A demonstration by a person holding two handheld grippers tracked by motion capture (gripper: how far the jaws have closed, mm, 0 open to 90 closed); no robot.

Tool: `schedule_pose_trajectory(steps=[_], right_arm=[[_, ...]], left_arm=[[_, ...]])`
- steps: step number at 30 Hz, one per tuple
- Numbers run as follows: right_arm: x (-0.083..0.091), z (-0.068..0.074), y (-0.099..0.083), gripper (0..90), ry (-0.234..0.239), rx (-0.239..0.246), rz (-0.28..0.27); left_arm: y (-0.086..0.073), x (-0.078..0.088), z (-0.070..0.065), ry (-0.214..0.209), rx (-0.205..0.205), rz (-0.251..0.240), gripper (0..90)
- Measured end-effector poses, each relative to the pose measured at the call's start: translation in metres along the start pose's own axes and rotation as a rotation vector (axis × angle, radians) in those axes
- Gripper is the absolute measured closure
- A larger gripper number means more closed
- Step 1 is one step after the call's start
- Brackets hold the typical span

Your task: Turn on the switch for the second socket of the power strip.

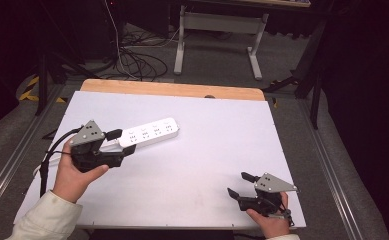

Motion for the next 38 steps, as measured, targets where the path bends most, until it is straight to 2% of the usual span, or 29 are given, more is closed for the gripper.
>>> schedule_pose_trajectory(steps=[2, 5, 6, 10, 11, 15, 18, 22, 26, 28, 33, 36, 38], right_arm=[[0.000, 0.000, 0.000, 27.6, 0.001, 0.002, 0.000], [0.000, 0.000, 0.000, 27.6, 0.000, 0.003, 0.001], [0.000, 0.000, 0.000, 27.6, 0.000, 0.002, 0.001], [0.000, 0.000, 0.000, 27.6, -0.001, 0.001, 0.002], [0.000, 0.000, 0.000, 27.6, -0.001, 0.001, 0.003], [0.000, 0.001, 0.000, 27.6, -0.001, 0.000, 0.001], [0.000, 0.000, 0.000, 27.6, -0.002, -0.001, 0.003], [0.000, 0.001, 0.000, 27.6, -0.002, -0.001, 0.001], [0.000, 0.000, -0.001, 27.6, -0.005, -0.002, 0.008], [0.000, 0.000, -0.001, 27.6, -0.006, -0.002, 0.008], [0.001, 0.000, -0.001, 27.7, -0.007, -0.002, 0.008], [0.001, 0.000, -0.002, 27.7, -0.008, -0.001, 0.007], [0.002, 0.000, -0.001, 27.7, -0.009, -0.002, 0.005]], left_arm=[[-0.006, 0.004, -0.001, -0.014, 0.016, -0.016, 32.1], [-0.016, 0.009, -0.001, -0.003, -0.018, -0.020, 30.7], [-0.019, 0.011, -0.001, -0.011, -0.027, -0.021, 30.1], [-0.031, 0.016, -0.001, -0.043, -0.018, -0.039, 29.7], [-0.034, 0.017, 0.000, -0.045, -0.032, -0.041, 29.6], [-0.049, 0.019, 0.003, -0.046, -0.040, -0.046, 28.5], [-0.060, 0.019, 0.006, -0.048, -0.036, -0.046, 28.1], [-0.076, 0.020, 0.008, -0.074, -0.002, -0.057, 27.6], [-0.092, 0.019, 0.012, -0.064, 0.003, -0.050, 26.6], [-0.099, 0.020, 0.016, -0.041, -0.026, -0.038, 26.0], [-0.118, 0.022, 0.019, -0.032, -0.042, -0.014, 25.2], [-0.127, 0.024, 0.023, -0.020, -0.045, -0.003, 24.1], [-0.130, 0.025, 0.023, -0.021, -0.020, -0.002, 23.8]])
Point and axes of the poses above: each handheld gripper's, and its own axes: x roughly backward along the jaws, y roughly out of its top, z roughly to its left, the point moved 8 cm from there along -x, roughly forward along the jaws, and after that the axes turned 13 degrees about x, right-handed, at the moved point
